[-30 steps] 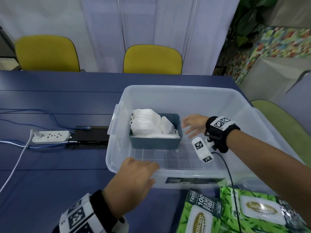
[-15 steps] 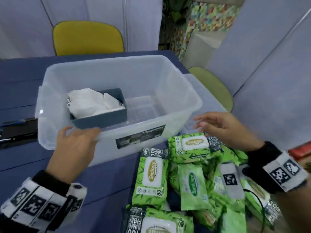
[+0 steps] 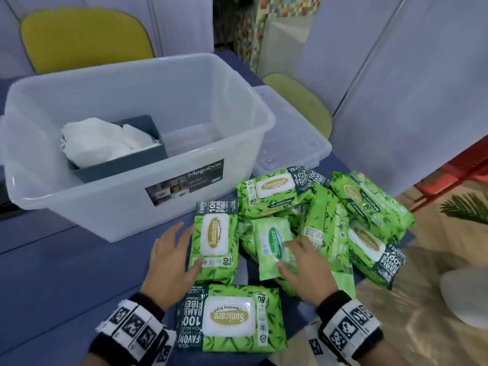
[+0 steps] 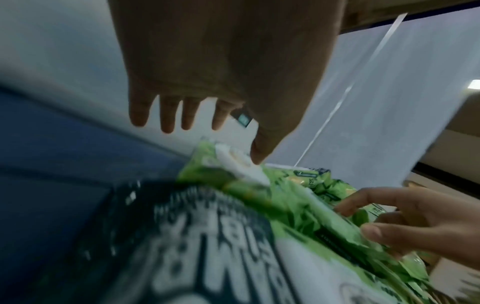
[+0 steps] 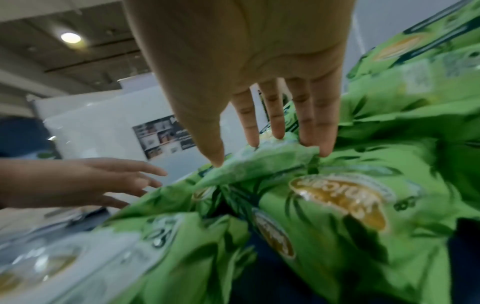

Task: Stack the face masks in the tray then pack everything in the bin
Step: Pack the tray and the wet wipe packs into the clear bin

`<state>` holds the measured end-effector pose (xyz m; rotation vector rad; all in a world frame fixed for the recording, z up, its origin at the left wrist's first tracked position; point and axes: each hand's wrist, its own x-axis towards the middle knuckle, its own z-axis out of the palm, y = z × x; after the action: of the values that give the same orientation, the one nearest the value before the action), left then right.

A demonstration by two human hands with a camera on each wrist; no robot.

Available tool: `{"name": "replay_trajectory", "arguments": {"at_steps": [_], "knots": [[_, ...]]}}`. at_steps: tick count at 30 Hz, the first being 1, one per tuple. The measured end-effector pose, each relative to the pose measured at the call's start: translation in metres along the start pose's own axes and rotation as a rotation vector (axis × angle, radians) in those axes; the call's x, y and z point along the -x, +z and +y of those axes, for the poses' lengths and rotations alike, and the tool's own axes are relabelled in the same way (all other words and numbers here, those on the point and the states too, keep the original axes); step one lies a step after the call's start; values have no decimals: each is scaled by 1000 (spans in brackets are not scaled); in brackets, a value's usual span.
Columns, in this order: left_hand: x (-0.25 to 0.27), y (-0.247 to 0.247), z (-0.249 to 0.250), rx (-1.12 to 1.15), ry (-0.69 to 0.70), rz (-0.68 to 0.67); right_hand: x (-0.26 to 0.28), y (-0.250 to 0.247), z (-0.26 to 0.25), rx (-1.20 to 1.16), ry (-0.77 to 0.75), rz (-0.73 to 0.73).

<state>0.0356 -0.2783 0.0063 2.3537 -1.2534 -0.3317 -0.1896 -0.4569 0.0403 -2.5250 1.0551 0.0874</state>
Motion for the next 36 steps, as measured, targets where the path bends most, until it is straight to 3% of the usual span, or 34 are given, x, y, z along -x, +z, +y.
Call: {"name": "replay_trajectory", "arguments": {"at_steps": [2,6,8,12,16,20,26,36], "knots": [[-7,25,-4,189,-158,-149,2,10,-5,89,-27,-39],[-29,55,-15,403,-361,-218,19,22,-19,290,-140,-34],[-42,62,-21,492,-434,-233,28,30,-25,268,-279,-54],[-65,66,-36,542,-483,-312,27,38,-35,225,-461,-255],[-74,52,-32,533,-611,-424,13,32,-55,258,-417,-529],[-78,30,-9,512,-630,-495,1,35,-68,237,-310,-678],[-66,24,-3,543,-693,-491,-7,43,-72,321,-319,-783],[-34,0,11,413,-642,-307,3,46,-82,289,-463,-850]]}}
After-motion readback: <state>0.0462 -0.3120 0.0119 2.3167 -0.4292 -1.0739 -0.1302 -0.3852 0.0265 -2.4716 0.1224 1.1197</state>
